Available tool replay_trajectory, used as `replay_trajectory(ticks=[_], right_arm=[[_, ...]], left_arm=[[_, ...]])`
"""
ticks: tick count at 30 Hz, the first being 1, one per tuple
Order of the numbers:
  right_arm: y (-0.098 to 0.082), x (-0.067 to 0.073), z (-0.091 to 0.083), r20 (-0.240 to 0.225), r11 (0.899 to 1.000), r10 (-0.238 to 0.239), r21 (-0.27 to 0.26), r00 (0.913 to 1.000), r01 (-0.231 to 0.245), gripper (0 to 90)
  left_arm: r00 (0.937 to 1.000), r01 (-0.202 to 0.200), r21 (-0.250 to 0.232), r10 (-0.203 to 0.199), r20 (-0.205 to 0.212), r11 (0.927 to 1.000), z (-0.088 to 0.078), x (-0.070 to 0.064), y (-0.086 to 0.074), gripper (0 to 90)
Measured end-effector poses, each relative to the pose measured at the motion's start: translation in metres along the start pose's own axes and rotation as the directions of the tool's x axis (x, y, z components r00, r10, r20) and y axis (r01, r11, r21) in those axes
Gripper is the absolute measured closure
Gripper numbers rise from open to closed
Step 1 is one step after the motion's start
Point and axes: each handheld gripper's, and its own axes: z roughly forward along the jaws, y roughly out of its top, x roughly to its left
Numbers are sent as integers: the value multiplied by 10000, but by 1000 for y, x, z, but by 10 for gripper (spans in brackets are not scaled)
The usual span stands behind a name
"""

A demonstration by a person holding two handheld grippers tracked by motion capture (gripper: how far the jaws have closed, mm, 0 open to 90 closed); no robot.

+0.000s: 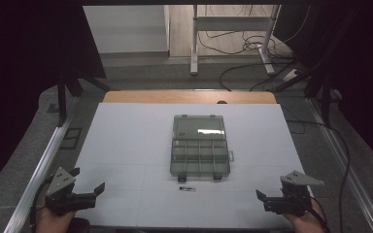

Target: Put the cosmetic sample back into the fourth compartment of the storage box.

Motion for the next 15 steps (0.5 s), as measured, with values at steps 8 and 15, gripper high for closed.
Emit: replay_trajectory(ticks=[8, 15], right_arm=[[0, 6, -3, 318, 9987, -435, -240, 9985, 443, 0], [0, 4, -1, 152, 9991, -405, -79, 9991, 406, 0]], left_arm=[[9996, 28, 116, -31, 264, 9999, 1, 2, 0, 9], [9993, 19, 196, -27, 375, 9998, 2, 2, 0, 13]])
